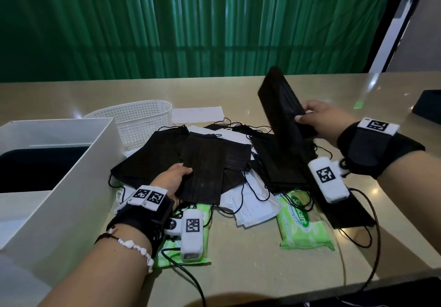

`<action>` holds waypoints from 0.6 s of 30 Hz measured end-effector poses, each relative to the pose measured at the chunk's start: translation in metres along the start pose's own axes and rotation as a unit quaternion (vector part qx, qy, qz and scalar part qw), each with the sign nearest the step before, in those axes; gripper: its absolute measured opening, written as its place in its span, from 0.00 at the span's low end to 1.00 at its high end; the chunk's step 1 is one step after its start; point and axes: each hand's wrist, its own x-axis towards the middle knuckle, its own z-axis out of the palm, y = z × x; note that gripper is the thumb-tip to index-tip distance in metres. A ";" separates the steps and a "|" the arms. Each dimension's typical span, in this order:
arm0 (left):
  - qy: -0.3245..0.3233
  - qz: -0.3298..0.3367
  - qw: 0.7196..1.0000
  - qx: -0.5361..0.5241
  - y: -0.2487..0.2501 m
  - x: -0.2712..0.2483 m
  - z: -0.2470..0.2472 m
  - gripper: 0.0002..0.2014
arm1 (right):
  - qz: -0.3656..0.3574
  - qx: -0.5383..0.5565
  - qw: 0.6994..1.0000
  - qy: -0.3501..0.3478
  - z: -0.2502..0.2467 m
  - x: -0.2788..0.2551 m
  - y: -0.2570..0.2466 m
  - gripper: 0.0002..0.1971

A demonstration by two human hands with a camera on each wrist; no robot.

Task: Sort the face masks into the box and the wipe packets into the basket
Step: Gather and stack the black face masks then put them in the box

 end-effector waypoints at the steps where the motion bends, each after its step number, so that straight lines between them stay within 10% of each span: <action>1: 0.002 -0.005 1.000 -0.007 0.000 0.000 0.000 0.09 | -0.005 0.015 0.999 -0.038 0.010 -0.007 -0.009 0.10; 11: 0.024 -0.042 0.999 0.010 0.007 -0.011 -0.001 0.16 | 0.065 0.005 0.978 -0.200 0.104 -0.024 -0.021 0.13; 18: 0.038 -0.027 0.999 0.023 0.000 0.009 -0.007 0.19 | 0.109 -0.125 0.972 -0.167 0.120 -0.031 0.001 0.14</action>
